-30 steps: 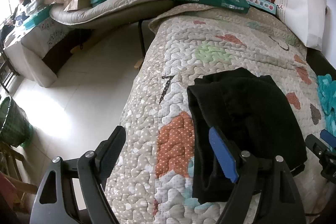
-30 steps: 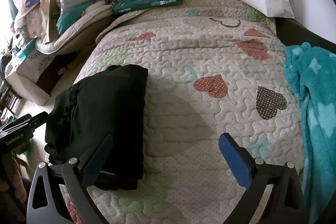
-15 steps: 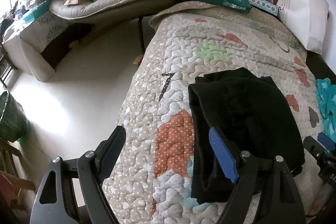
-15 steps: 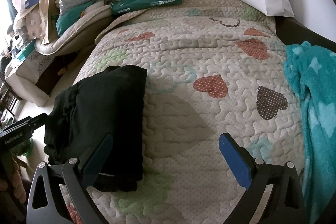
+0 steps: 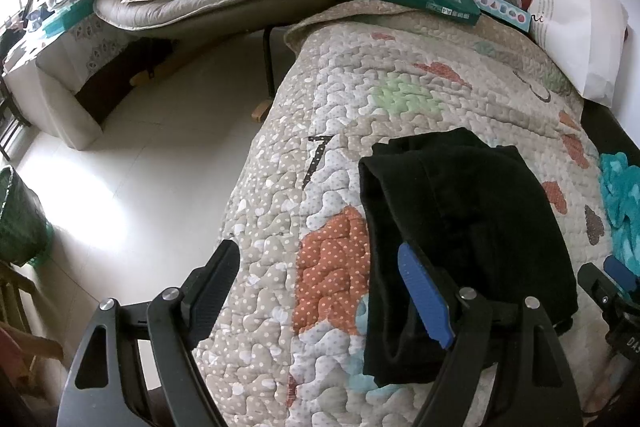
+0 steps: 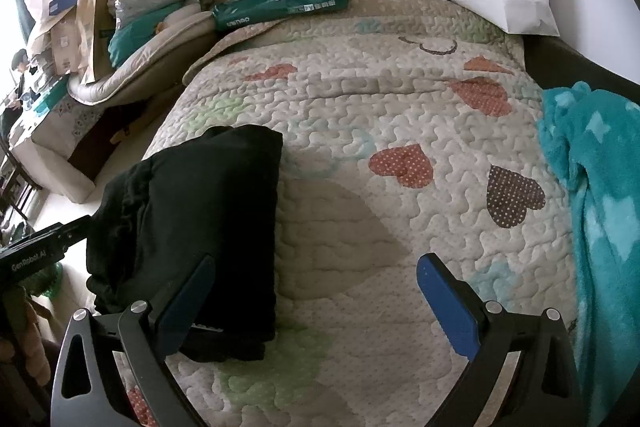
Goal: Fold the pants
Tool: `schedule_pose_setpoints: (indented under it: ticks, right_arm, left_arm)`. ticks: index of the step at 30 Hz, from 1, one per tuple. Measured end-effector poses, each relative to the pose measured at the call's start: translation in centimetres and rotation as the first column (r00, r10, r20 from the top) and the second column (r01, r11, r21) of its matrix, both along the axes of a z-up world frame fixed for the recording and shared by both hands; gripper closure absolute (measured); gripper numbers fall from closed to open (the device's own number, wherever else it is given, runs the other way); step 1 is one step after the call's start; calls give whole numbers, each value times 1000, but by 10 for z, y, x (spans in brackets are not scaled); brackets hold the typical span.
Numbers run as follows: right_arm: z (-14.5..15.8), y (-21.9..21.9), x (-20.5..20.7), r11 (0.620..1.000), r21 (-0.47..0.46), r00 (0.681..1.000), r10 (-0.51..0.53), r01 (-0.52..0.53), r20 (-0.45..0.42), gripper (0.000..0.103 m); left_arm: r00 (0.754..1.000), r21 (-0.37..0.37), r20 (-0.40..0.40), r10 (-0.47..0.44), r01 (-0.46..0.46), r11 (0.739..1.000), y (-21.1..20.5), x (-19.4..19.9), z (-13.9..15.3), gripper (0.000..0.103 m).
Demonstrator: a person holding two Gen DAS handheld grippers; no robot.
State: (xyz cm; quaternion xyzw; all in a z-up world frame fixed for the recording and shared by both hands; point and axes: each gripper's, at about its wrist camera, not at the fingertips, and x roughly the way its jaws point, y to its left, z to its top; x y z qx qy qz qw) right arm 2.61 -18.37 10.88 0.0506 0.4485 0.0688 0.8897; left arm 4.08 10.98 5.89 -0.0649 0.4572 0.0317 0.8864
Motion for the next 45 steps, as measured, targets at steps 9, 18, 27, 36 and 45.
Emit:
schedule_pose_setpoints:
  ticks: [9,18,27,36,45]
  right_arm:
    - [-1,0,0,1000,3,1000,0,0,-2,1]
    - [2,1,0,1000,-4,1000,15,-15,10,1]
    - [9,8,-1,999,-1,999,36,-36,29,1]
    - [22,13,-8,997,24,996,71,-72,45,1]
    - [34,14,-16,995,42,993,88,-91,76,1]
  left_arm:
    - [1000,2,11,-3,3,1000,1,-1,1,22]
    - [1000,44,19,-8,8,999,-7,-4,3,22]
    - [998,18,42,44,-45,999,6,-14,4,22]
    - [988,-6,37,148,-148,989,30,-32,2,22]
    - [971,-21,5,241,-241,970,48,-56,-2,22]
